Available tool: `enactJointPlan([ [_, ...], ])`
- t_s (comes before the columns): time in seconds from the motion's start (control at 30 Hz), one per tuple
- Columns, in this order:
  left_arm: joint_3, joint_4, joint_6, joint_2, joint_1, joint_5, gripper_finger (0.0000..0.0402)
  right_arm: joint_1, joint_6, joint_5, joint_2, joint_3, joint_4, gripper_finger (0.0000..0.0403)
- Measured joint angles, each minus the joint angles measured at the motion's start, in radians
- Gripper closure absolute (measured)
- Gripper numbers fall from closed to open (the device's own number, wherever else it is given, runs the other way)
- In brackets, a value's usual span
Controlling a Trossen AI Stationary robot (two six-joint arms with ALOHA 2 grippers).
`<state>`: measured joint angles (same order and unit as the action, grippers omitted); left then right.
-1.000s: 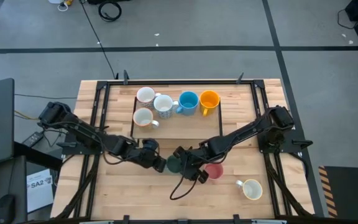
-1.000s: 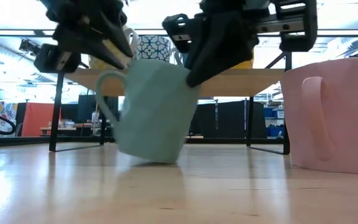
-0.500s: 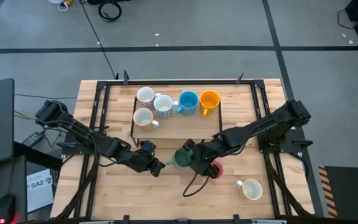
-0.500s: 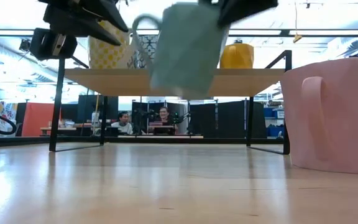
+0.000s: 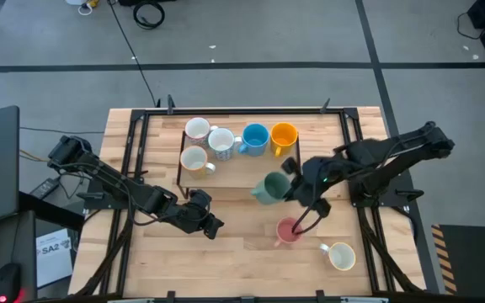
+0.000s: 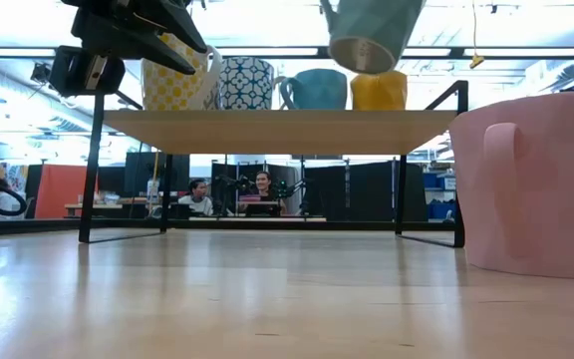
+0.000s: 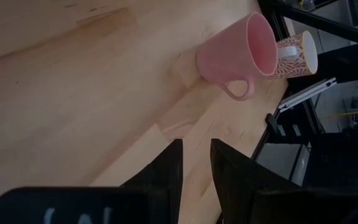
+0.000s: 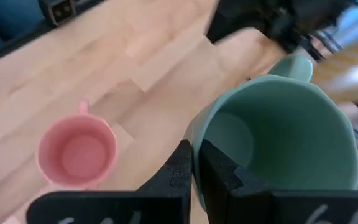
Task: Place coffee mugs
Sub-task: Put the green mug on the shelf
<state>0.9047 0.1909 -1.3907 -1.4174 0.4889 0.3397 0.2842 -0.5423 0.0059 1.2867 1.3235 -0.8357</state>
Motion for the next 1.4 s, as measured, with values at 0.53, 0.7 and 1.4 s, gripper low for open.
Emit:
enactJointPlan([
  [0.53,0.000,-0.001,-0.001,0.000,-0.001,0.000,0.0315,-0.194,0.000,-0.045,-0.044,0.000,-0.197,0.0380],
  [0.7,0.000,-0.002,-0.001,0.000,-0.001,0.000,0.0315,-0.213,0.000,-0.036,-0.012,0.000,-0.223,0.0379],
  [1.4,0.000,-0.006,-0.001,-0.001,0.000,0.000,0.0315,-0.229,0.000,-0.025,0.002,0.002,-0.234,0.0358],
])
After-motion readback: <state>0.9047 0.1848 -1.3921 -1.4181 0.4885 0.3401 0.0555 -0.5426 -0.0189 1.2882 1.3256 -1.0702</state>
